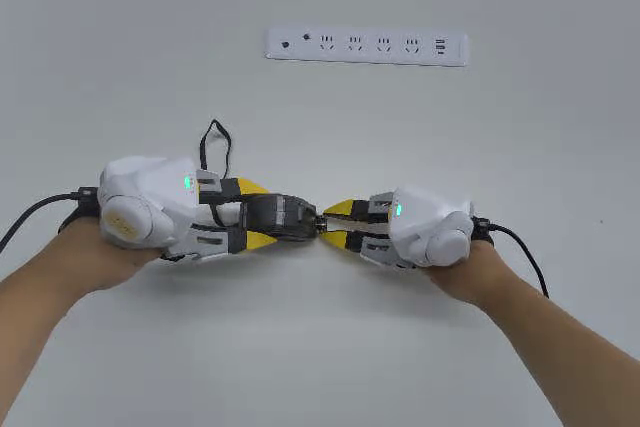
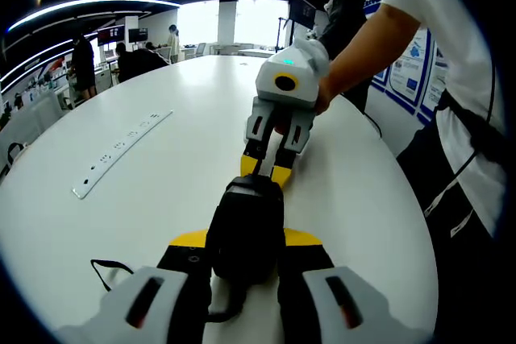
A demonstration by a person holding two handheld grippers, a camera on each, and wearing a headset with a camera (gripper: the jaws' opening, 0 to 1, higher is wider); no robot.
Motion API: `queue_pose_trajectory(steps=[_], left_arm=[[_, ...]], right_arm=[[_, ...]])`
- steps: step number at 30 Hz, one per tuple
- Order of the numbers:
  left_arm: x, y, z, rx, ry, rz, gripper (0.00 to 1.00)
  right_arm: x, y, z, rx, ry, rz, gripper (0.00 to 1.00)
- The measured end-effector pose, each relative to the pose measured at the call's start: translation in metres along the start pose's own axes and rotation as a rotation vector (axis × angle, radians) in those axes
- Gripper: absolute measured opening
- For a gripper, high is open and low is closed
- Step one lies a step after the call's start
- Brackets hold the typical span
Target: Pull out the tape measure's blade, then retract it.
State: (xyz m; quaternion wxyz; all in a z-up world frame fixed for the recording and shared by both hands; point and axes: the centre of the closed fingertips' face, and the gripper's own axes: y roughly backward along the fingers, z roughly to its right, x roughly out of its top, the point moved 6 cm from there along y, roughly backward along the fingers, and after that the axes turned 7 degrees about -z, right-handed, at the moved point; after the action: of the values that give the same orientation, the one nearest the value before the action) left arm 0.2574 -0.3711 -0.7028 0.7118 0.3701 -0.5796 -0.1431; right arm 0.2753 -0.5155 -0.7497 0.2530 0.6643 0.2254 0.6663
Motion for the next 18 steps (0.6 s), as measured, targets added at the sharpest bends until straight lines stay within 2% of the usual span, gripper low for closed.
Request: queue_pose_trajectory(steps=[18], left_arm=[[-0.0018,-0.0009,-0.0012,-0.006,0.003,-0.007,0.26]], right_arm=[[0.0008,0.0005,0.0017,0.004,-0.006,-0.001,0.09]])
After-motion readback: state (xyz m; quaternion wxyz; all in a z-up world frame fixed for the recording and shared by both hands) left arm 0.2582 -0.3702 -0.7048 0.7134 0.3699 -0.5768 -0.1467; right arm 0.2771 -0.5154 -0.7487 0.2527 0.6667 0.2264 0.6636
